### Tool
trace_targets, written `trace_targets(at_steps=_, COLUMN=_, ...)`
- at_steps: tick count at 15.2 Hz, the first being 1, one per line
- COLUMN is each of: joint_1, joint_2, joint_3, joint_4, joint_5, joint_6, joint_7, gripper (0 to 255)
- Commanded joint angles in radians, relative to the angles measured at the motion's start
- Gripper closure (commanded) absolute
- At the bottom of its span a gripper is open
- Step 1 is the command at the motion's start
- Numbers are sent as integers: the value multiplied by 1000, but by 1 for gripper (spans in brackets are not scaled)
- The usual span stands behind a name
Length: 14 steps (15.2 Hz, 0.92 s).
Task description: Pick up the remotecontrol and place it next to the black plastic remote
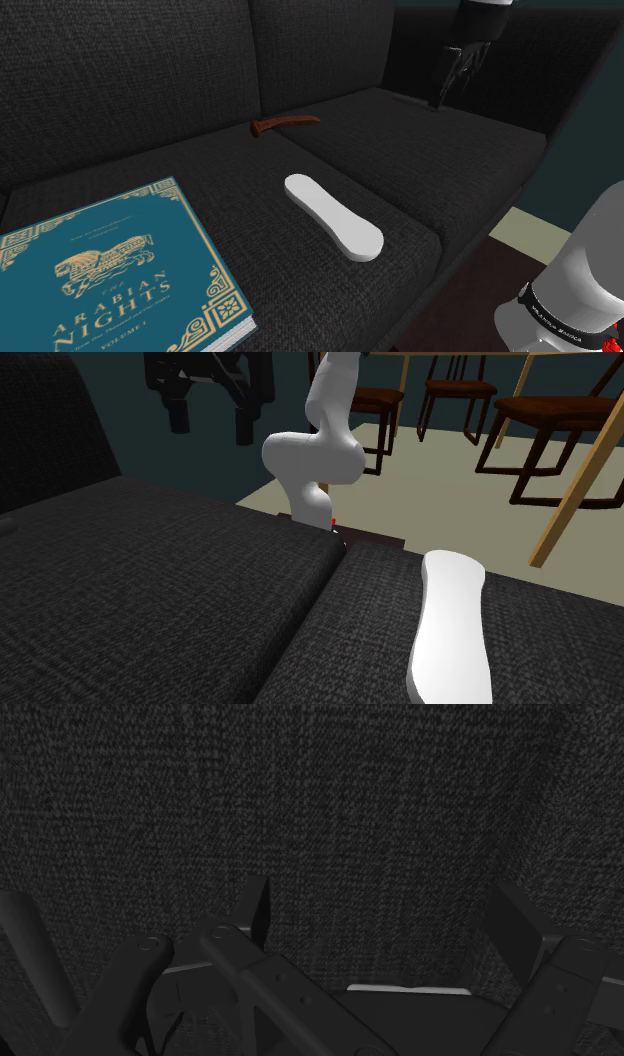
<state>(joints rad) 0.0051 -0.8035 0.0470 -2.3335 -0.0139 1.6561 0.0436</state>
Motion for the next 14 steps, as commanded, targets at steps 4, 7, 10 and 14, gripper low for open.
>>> trace_targets(at_steps=4, joint_1=18, joint_2=19, joint_3=66, joint_4=-14, joint_5=42, joint_6=22, joint_7=78, gripper=0)
trace_targets(at_steps=7, joint_1=36, joint_2=49, joint_3=131, joint_4=-17, joint_5=82, joint_6=47, joint_7=155, gripper=0)
trace_targets(at_steps=10, joint_1=51, joint_2=91, joint_3=198, joint_4=-9, joint_5=119, joint_6=75, joint_7=232, gripper=0)
trace_targets(at_steps=14, joint_1=66, joint_2=164, joint_3=287, joint_4=17, joint_5=159, joint_6=115, joint_7=334, gripper=0)
